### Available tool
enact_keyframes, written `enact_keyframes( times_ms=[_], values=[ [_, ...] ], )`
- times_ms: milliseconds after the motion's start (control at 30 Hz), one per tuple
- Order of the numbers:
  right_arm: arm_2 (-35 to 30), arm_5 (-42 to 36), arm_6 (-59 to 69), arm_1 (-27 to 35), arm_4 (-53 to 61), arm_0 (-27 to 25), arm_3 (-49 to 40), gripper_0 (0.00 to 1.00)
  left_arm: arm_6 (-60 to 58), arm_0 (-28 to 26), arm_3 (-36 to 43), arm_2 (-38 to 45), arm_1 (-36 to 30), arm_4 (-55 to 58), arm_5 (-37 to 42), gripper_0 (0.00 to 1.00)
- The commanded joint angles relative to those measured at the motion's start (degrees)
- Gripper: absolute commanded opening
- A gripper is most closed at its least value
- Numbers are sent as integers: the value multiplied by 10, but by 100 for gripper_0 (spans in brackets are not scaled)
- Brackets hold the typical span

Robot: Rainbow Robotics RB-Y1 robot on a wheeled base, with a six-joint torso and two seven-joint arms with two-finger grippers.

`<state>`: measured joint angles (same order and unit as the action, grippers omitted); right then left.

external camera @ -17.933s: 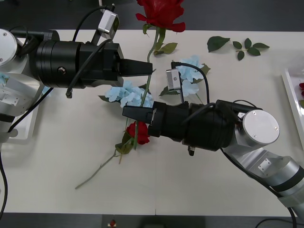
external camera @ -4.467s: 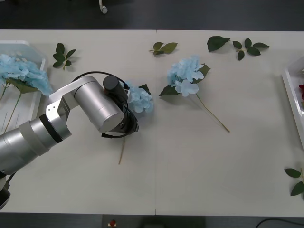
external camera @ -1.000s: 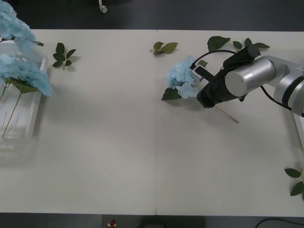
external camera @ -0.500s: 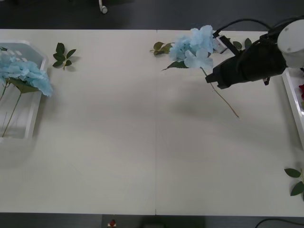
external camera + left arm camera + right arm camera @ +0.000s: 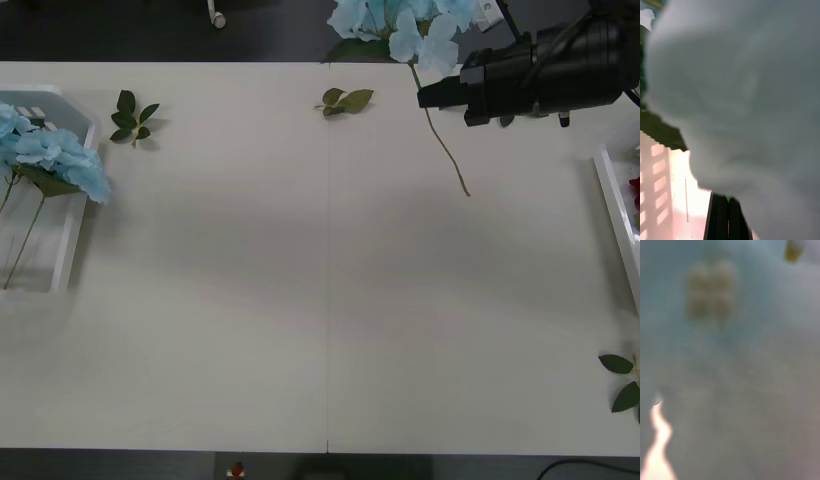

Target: Put the red flowers into the right box and the blue flowers into the left box

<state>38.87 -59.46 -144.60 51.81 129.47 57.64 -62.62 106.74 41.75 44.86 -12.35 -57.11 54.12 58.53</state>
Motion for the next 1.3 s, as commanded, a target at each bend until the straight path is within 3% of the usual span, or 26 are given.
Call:
enact_keyframes(
  times_ms=[33, 67, 100, 133, 167, 200, 267, 600, 1067, 1300],
  values=[
    [-51, -17, -15, -67, 10, 5, 27, 0, 15, 5, -11, -6, -5, -9, -6, 1],
    [-62, -21, -15, -82, 10, 7, 34, 0, 15, 4, -13, -7, -5, -9, -8, 1],
    [-68, -24, -16, -89, 10, 7, 37, 0, 15, 4, -13, -6, -5, -9, -8, 14],
    [-80, -30, -17, -108, 10, 8, 48, 0, 15, 4, -13, -6, -5, -10, -10, 51],
    [-85, -34, -17, -115, 10, 9, 52, 0, 15, 4, -14, -6, -5, -10, -10, 62],
    [-93, -40, -17, -128, 7, 10, 59, 0, 15, 4, -13, -6, -5, -11, -10, 81],
    [-105, -47, -17, -147, 3, 10, 69, 0, 15, 4, -13, -6, -5, -12, -10, 100],
    [-145, -61, -13, -243, 0, 22, 122, 0, 22, 4, 13, 16, -23, -2, 2, 100],
    [-174, -66, -10, -305, 3, 27, 145, 0, 116, 4, 124, 225, -51, -18, 207, 100],
    [-175, -70, -8, -306, 4, 27, 145, 0, 237, 4, 156, 271, -51, 100, 272, 100]
  ],
)
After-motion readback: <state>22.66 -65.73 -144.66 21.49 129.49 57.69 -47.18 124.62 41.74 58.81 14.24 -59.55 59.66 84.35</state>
